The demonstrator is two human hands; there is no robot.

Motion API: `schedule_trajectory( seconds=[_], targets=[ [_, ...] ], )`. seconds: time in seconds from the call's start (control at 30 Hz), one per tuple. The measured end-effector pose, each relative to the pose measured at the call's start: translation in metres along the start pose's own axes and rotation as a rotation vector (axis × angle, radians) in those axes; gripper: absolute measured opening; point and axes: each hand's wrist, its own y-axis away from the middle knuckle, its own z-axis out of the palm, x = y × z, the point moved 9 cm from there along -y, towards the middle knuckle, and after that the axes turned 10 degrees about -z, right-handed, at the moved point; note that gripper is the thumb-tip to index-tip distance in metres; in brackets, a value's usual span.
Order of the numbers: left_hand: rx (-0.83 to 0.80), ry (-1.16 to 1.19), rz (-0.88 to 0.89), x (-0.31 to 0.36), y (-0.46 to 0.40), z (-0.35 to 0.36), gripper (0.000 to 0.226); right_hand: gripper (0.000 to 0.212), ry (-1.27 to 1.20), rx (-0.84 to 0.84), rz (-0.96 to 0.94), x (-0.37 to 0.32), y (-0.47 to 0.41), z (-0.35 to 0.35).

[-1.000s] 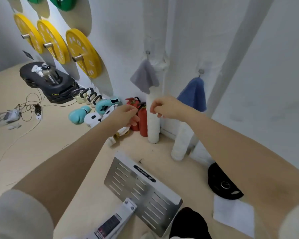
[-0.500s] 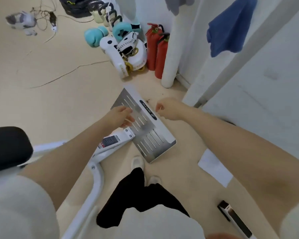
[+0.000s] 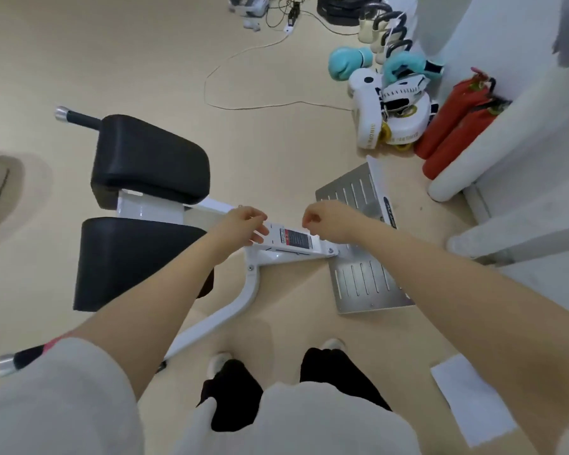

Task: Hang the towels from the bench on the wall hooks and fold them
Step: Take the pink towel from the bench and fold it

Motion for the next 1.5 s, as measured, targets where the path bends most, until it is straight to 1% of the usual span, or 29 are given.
schedule_trajectory(
  seconds=[0.07,0.2,0.27,0.37,0.4,0.47,0.53,0.57,0.63,0.7,0.73,0.8,0.87,0.9,0.93,0.97,1.03,1.13,1.2,1.27,1.3,1.33,1.37,1.43,1.5],
  targets=[
    [0.013,0.005,0.018,-0.024,0.004,-0.033,0.025,0.028,-0.005,-0.008,-0.011,-0.026,-0.021,0.016],
    [0.068,-0.049,0.079,-0.073,0.009,-0.107,0.019,0.028,-0.023,-0.051,-0.019,-0.085,-0.06,0.061],
    [0.078,-0.076,0.115,-0.095,0.008,-0.144,0.018,0.029,-0.049,-0.043,-0.01,-0.119,-0.079,0.086],
    [0.108,-0.174,0.153,-0.133,0.008,-0.197,0.021,0.025,-0.129,-0.029,0.009,-0.166,-0.109,0.135],
    [0.167,-0.235,0.154,-0.146,0.007,-0.217,0.025,0.024,-0.158,-0.028,0.015,-0.18,-0.118,0.151],
    [0.358,-0.332,0.155,-0.166,0.005,-0.263,0.036,0.021,-0.201,-0.035,0.009,-0.209,-0.137,0.179],
    [0.502,-0.334,0.141,-0.187,0.004,-0.304,0.041,0.023,-0.225,-0.033,0.005,-0.24,-0.151,0.204],
    [0.534,-0.294,0.122,-0.2,0.002,-0.321,0.041,0.024,-0.235,-0.024,0.005,-0.254,-0.156,0.213],
    [0.535,-0.213,0.03,-0.236,-0.009,-0.343,0.035,0.024,-0.266,-0.022,0.021,-0.275,-0.164,0.234],
    [0.437,-0.195,-0.123,-0.284,-0.026,-0.347,0.025,0.023,-0.308,-0.056,0.045,-0.292,-0.166,0.255],
    [0.342,-0.2,-0.207,-0.31,-0.034,-0.341,0.022,0.022,-0.327,-0.064,0.058,-0.297,-0.166,0.263],
    [0.053,-0.23,-0.356,-0.356,-0.039,-0.313,0.02,0.021,-0.369,-0.036,0.097,-0.299,-0.166,0.27],
    [-0.231,-0.336,-0.407,-0.385,-0.028,-0.28,0.025,0.022,-0.427,-0.001,0.144,-0.295,-0.166,0.271],
    [-0.318,-0.395,-0.396,-0.392,-0.02,-0.269,0.03,0.022,-0.45,0.007,0.161,-0.294,-0.165,0.271],
    [-0.369,-0.442,-0.367,-0.396,-0.015,-0.26,0.034,0.022,-0.461,0.014,0.177,-0.293,-0.165,0.272],
    [-0.385,-0.484,-0.316,-0.399,-0.013,-0.255,0.038,0.022,-0.461,0.023,0.19,-0.292,-0.164,0.272],
    [-0.359,-0.553,-0.2,-0.403,-0.017,-0.251,0.043,0.022,-0.443,0.047,0.209,-0.292,-0.163,0.274],
    [-0.271,-0.66,-0.085,-0.397,-0.022,-0.256,0.035,0.023,-0.402,0.083,0.227,-0.294,-0.159,0.274],
    [-0.215,-0.82,0.003,-0.383,-0.021,-0.258,0.03,0.023,-0.375,0.093,0.233,-0.296,-0.156,0.276],
    [-0.25,-0.987,0.058,-0.369,-0.012,-0.257,0.03,0.023,-0.337,0.078,0.224,-0.298,-0.154,0.277],
    [-0.301,-1.014,0.079,-0.361,-0.006,-0.256,0.028,0.024,-0.324,0.065,0.218,-0.299,-0.153,0.276],
    [-0.38,-0.98,0.083,-0.353,0.001,-0.254,0.024,0.027,-0.328,0.051,0.217,-0.301,-0.151,0.275],
    [-0.47,-0.862,0.073,-0.342,0.01,-0.253,0.02,0.032,-0.345,0.035,0.216,-0.302,-0.148,0.275],
    [-0.594,-0.485,0.057,-0.303,0.033,-0.255,0.021,0.042,-0.353,0.002,0.2,-0.308,-0.142,0.274],
    [-0.64,-0.117,0.059,-0.255,0.054,-0.256,0.022,0.043,-0.392,0.048,0.168,-0.318,-0.135,0.262]
  ],
)
